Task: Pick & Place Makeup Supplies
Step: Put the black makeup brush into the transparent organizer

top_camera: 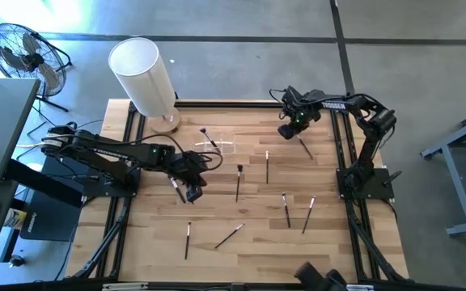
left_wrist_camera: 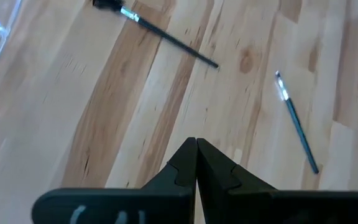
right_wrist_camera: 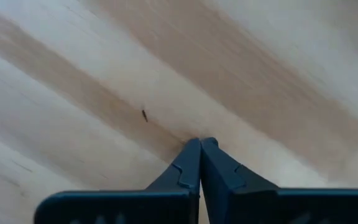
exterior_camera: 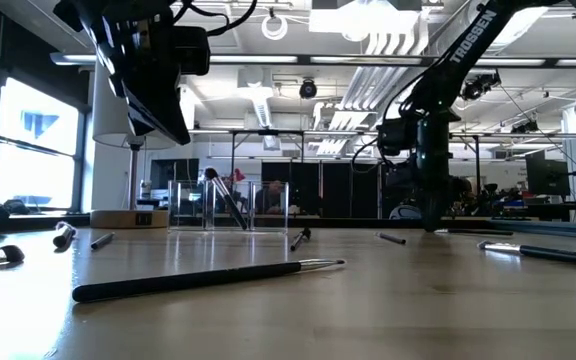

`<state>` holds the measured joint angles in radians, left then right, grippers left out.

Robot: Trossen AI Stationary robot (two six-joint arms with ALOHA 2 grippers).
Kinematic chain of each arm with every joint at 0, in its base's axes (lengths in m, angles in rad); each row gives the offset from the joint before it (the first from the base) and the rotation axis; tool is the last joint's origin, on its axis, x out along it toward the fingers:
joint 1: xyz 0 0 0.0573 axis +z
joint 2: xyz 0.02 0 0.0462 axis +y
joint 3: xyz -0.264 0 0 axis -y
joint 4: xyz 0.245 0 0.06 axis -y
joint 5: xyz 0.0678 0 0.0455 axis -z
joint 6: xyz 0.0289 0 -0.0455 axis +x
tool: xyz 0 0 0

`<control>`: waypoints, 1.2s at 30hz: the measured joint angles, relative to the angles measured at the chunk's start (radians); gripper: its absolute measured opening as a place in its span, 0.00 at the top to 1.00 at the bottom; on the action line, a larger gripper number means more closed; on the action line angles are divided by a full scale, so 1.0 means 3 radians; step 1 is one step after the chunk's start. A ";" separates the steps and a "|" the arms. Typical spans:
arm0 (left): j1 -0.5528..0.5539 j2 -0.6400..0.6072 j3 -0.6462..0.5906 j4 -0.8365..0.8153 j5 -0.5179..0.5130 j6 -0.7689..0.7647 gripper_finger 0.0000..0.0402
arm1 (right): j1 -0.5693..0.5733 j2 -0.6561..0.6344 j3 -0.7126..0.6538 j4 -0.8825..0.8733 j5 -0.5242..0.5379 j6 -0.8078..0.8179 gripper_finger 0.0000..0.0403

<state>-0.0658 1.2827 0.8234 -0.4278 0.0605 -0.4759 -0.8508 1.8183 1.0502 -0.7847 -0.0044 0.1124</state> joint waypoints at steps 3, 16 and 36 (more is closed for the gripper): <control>0.0000 0.0001 -0.0004 0.0000 0.0008 -0.0001 1.00 | 0.0038 -0.0216 -0.0039 -0.0209 0.0009 0.0099 1.00; 0.0000 0.0001 -0.0004 0.0030 0.0031 -0.0002 1.00 | 0.0623 -0.1357 -0.0015 -0.0295 0.0212 0.0884 1.00; 0.0000 0.0001 -0.0002 0.0029 0.0039 -0.0003 1.00 | 0.1920 -0.1660 -0.0076 0.2125 0.0545 0.1218 1.00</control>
<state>-0.0658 1.2831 0.8227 -0.4190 0.0721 -0.4767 -0.2747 1.3204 1.0273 -0.1472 0.1591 0.4777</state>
